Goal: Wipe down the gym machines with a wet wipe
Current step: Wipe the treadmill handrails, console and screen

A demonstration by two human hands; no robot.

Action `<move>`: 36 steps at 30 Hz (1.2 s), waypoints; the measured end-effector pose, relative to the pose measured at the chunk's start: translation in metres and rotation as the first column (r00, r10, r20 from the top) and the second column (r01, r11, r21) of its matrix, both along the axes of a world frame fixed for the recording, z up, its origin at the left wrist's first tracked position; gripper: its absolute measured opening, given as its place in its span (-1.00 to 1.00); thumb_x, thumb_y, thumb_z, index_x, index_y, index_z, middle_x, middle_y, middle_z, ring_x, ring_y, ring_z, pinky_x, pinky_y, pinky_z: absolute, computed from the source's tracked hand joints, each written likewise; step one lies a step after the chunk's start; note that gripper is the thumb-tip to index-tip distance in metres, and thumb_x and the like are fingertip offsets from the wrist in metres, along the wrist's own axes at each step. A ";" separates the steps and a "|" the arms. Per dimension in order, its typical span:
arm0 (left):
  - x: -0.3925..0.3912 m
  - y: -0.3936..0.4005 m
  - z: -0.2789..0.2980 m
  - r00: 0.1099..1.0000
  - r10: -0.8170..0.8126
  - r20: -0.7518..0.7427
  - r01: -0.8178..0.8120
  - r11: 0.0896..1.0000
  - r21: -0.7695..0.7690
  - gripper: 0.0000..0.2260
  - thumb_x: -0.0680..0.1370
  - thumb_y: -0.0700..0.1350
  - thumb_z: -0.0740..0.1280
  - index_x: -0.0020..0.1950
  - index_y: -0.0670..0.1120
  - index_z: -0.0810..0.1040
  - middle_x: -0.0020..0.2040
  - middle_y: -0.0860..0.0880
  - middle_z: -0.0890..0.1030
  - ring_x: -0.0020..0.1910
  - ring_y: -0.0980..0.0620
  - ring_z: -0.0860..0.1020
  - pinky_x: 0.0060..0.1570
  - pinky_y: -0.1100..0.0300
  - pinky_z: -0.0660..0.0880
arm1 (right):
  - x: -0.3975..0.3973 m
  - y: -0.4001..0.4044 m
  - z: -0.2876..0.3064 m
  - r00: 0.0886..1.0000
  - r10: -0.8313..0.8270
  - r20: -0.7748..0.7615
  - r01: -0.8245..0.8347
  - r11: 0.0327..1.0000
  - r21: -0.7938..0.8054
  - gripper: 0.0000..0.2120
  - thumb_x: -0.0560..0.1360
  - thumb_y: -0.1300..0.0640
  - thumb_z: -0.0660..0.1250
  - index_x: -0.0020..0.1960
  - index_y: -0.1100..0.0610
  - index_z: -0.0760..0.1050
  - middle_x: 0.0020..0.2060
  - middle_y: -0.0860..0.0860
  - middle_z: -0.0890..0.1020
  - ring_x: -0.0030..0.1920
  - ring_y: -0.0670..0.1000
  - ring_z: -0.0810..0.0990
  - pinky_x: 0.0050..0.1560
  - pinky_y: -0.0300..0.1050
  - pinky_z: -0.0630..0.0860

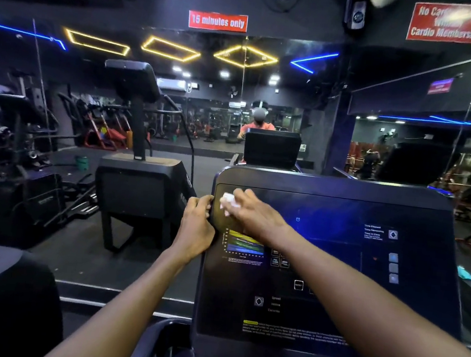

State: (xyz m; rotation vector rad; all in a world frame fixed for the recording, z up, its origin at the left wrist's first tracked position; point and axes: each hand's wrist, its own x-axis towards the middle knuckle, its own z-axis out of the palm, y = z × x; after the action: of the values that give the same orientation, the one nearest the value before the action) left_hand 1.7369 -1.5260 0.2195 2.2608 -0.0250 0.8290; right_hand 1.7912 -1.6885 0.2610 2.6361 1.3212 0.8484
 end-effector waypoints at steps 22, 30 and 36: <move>0.027 0.005 0.006 0.998 0.016 -0.053 -0.028 0.973 -0.228 -0.63 0.63 -0.24 0.18 0.45 -0.15 0.39 0.22 -0.12 0.51 0.24 -0.06 0.48 0.31 0.13 0.36 | 0.007 0.049 0.018 0.991 -0.107 0.076 0.083 0.960 0.268 -0.49 0.58 0.27 -0.05 0.53 0.28 0.16 0.30 0.20 0.34 0.20 0.21 0.37 0.05 0.07 0.51; 0.044 0.007 0.028 0.997 0.009 -0.074 -0.015 0.997 -0.080 -0.70 0.70 -0.07 0.05 0.31 -0.15 0.46 0.21 -0.21 0.48 0.23 -0.16 0.45 0.23 0.06 0.35 | 0.019 0.022 0.020 0.949 -0.303 -0.088 0.302 0.795 0.526 -0.55 0.52 0.44 0.16 0.39 0.28 0.30 0.19 0.19 0.36 0.15 0.19 0.40 0.02 0.04 0.53; 0.053 0.021 0.038 0.991 0.018 -0.131 -0.013 0.999 0.036 -0.85 0.59 -0.20 0.19 0.09 -0.19 0.49 0.04 -0.24 0.58 0.06 -0.24 0.53 0.02 -0.04 0.47 | 0.001 0.077 0.016 0.987 -0.162 -0.019 0.158 0.924 0.348 -0.61 0.62 0.32 0.15 0.45 0.31 0.27 0.26 0.18 0.36 0.22 0.18 0.38 0.09 0.00 0.54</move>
State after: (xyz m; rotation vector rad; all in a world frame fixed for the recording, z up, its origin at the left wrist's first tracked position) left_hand 1.7902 -1.5052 0.2578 2.3463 0.0393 0.6912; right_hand 1.7925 -1.6118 0.2768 2.9456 1.0114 1.1632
